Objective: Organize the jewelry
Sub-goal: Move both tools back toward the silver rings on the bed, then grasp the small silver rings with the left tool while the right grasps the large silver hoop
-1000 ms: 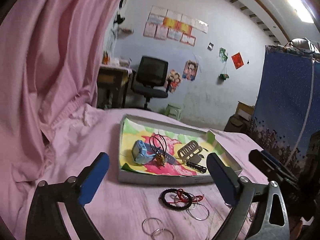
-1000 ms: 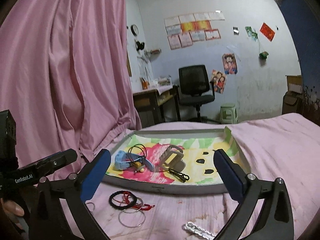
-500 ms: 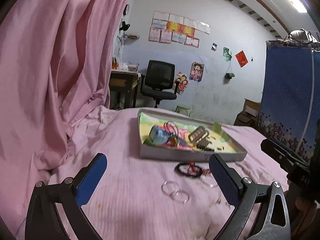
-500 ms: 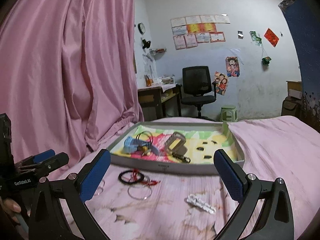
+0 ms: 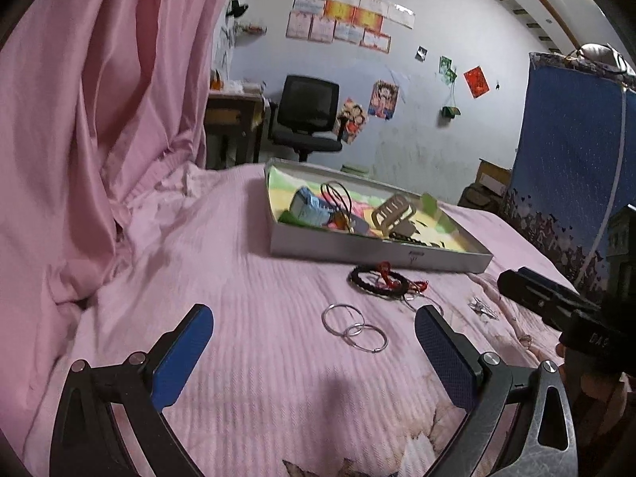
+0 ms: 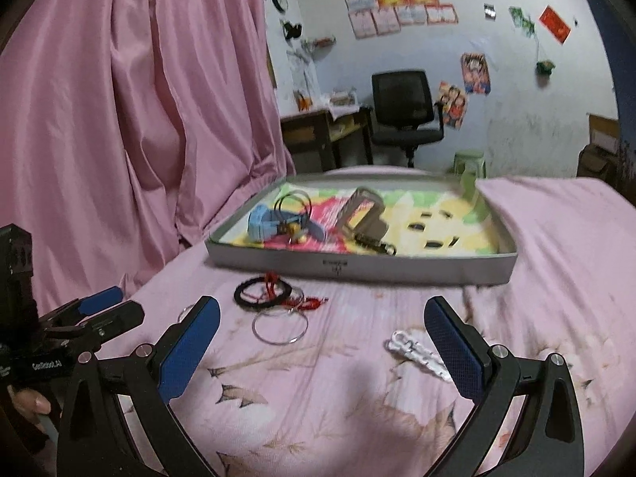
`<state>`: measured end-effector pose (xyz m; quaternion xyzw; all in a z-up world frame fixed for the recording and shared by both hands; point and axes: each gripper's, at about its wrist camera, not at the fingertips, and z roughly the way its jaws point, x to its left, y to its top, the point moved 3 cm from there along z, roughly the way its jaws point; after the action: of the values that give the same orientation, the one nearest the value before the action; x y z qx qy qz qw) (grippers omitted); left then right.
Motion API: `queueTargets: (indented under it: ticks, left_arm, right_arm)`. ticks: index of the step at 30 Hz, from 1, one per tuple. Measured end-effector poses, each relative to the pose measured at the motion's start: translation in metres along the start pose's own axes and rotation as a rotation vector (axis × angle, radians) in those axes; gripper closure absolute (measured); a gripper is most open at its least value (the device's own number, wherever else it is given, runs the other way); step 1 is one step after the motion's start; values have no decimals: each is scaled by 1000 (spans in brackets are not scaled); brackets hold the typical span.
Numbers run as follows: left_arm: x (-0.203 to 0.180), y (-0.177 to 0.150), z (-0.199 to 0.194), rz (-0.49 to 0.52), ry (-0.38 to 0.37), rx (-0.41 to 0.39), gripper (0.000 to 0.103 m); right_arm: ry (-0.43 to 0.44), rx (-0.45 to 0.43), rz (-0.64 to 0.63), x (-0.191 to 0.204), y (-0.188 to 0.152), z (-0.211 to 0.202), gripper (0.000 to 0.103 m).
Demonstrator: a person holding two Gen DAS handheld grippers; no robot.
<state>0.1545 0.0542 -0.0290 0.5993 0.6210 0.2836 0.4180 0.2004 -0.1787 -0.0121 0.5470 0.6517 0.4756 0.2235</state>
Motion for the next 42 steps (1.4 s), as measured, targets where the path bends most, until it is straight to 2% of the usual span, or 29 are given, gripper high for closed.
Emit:
queueTargets:
  ticks: [3, 4, 6, 10, 14, 17, 21, 31, 33, 38, 42]
  left_arm:
    - [1, -1, 10, -11, -31, 42, 12]
    - [2, -1, 15, -16, -44, 61, 16]
    - [2, -3, 22, -24, -67, 94, 23]
    - [6, -4, 37, -42, -107, 152, 34]
    - [6, -4, 50, -54, -145, 195, 42]
    - [3, -4, 55, -42, -157, 216, 46]
    - [5, -6, 60, -51, -158, 235, 56]
    - [8, -6, 65, -61, -153, 251, 78]
    - [8, -6, 64, -61, -150, 245, 81]
    - [5, -9, 59, -37, -129, 212, 92]
    - [4, -10, 54, -21, -112, 188, 96]
  right_arm:
    - [21, 43, -6, 2, -5, 10, 9]
    - [32, 65, -11, 3, -6, 15, 16]
    - [49, 101, -19, 6, -9, 24, 24]
    - [95, 164, -30, 10, -15, 40, 25]
    - [119, 226, -25, 11, -20, 56, 36]
    - [129, 245, -25, 12, -21, 63, 36]
    - [128, 263, -36, 15, -22, 69, 37]
    - [141, 295, -61, 22, -18, 83, 40]
    - [146, 301, -62, 23, -19, 84, 44]
    - [137, 300, -54, 22, -21, 82, 63]
    - [125, 296, -56, 22, -22, 80, 63]
